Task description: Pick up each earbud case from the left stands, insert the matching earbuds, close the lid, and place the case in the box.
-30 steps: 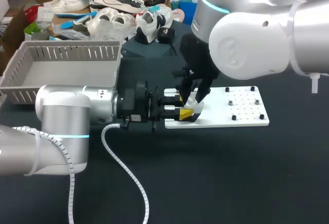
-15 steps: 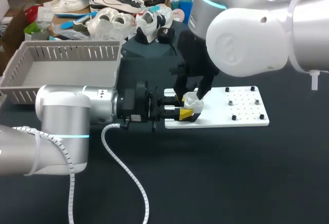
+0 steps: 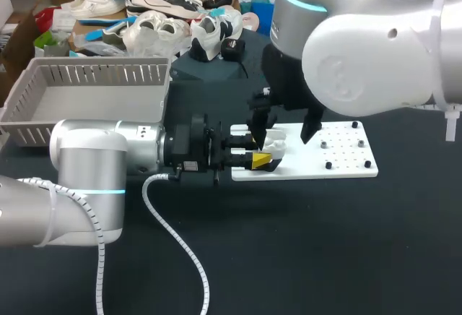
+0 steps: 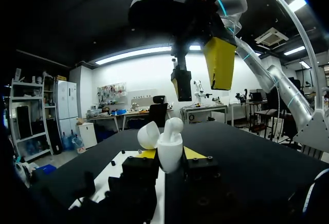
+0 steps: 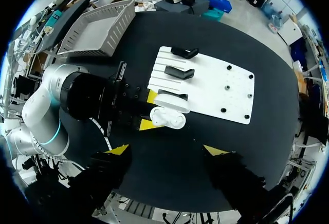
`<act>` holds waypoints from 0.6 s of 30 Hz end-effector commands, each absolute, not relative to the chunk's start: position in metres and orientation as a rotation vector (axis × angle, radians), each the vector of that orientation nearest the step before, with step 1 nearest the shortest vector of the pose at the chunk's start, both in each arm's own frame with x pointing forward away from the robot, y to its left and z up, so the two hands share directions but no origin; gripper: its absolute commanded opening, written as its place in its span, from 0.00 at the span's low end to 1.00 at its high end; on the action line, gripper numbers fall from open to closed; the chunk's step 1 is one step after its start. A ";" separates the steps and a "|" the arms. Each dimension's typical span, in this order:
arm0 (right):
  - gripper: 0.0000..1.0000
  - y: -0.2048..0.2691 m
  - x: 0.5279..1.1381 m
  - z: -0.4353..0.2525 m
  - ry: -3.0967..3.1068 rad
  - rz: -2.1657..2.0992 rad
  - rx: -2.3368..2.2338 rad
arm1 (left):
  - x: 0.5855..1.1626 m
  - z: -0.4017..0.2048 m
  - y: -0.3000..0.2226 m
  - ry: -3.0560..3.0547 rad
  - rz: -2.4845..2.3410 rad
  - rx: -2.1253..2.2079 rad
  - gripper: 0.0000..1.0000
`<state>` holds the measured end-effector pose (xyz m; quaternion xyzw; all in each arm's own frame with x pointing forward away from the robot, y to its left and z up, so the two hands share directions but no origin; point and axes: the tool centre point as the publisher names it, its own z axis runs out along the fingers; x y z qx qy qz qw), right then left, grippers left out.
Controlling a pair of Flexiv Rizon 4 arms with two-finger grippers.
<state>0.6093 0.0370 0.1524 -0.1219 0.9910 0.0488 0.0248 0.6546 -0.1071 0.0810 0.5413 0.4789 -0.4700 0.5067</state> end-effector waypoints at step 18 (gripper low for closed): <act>0.92 0.014 0.616 0.130 3.070 0.185 -0.249 | 0.653 0.081 -0.107 1.155 -1.129 1.301 0.00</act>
